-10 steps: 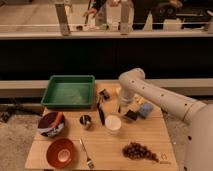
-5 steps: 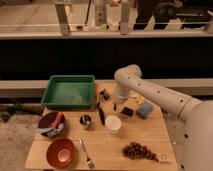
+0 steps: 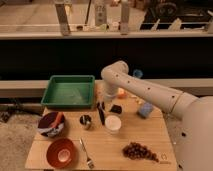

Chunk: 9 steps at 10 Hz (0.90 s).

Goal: Place eraser in metal cup

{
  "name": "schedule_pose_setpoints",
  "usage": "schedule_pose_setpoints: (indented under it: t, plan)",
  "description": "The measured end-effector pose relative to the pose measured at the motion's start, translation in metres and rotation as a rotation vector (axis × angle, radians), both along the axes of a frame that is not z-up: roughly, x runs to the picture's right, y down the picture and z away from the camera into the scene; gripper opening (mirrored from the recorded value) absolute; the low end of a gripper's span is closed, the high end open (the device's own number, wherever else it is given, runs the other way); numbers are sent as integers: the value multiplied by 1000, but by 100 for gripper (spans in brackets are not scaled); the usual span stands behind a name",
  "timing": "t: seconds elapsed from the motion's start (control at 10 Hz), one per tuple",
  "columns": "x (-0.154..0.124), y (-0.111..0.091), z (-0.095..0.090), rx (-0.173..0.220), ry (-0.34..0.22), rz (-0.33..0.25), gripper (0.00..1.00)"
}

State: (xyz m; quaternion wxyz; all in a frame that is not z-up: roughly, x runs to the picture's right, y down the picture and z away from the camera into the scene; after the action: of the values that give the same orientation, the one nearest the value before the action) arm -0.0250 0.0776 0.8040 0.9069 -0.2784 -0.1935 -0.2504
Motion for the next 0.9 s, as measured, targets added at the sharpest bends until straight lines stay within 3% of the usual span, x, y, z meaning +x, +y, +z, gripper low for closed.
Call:
schedule_pose_setpoints:
  t: [0.4, 0.9]
  plan:
    - [-35, 17, -33, 18, -108, -80, 0]
    - [-82, 43, -42, 15, -188, -170, 0]
